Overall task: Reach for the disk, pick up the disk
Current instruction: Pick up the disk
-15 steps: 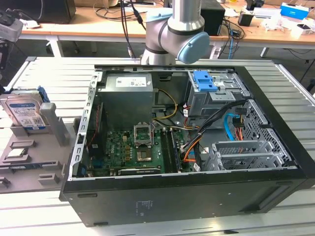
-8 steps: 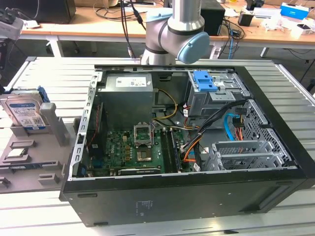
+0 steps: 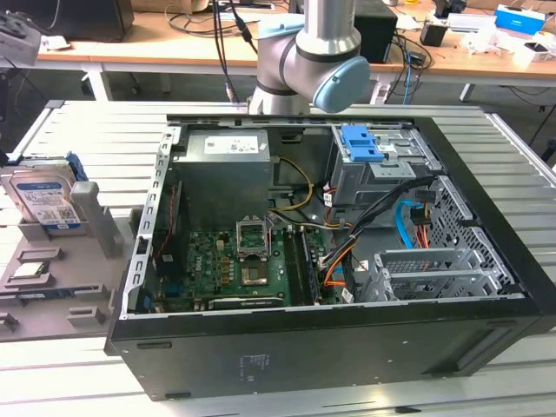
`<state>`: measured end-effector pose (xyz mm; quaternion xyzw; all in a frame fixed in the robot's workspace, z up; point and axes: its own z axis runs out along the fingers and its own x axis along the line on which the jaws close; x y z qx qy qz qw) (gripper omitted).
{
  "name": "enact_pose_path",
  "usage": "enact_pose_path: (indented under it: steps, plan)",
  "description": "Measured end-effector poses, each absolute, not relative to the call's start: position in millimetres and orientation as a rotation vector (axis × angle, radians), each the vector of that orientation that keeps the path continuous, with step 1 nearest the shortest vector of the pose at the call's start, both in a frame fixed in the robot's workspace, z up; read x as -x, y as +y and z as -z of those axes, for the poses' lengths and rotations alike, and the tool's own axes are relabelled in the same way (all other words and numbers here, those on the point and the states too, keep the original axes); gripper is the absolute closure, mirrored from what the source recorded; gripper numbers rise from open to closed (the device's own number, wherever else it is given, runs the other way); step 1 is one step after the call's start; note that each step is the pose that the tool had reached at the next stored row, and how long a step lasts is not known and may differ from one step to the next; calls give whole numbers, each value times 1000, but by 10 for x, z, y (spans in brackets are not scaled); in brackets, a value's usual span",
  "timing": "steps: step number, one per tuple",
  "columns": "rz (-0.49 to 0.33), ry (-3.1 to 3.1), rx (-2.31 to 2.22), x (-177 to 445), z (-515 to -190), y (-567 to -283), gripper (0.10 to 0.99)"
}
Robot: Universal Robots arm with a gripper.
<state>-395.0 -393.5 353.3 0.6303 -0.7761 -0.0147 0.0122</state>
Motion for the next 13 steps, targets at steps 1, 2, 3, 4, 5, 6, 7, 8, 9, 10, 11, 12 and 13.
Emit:
enact_pose_path:
  steps: [1, 2, 3, 4, 5, 6, 7, 8, 9, 10, 11, 12, 13]
  plan:
    - [45, -2406, -1981, 3950, -3533, -3935, 980]
    - [45, -2386, -2005, 3950, -3533, -3935, 980]
    - [45, -2369, -2024, 3950, -3533, -3935, 980]
    - [44, -2344, -2052, 3950, -3533, -3935, 980]
    - [44, -2328, -2070, 3950, -3533, -3935, 980]
    - [44, -2307, -2093, 3950, -3533, -3935, 980]
    - [43, -2288, -2114, 3950, -3533, -3935, 980]
    - [43, -2270, -2133, 3950, -3534, -3935, 980]
    - [42, -2243, -2161, 3950, -3533, -3935, 980]
    - [42, -2217, -2187, 3950, -3533, -3935, 980]
    - [42, -2215, -2189, 3950, -3533, -3935, 980]
    - [42, -2215, -2189, 3950, -3533, -3935, 980]
    - [42, -2215, -2189, 3950, -3534, -3935, 980]
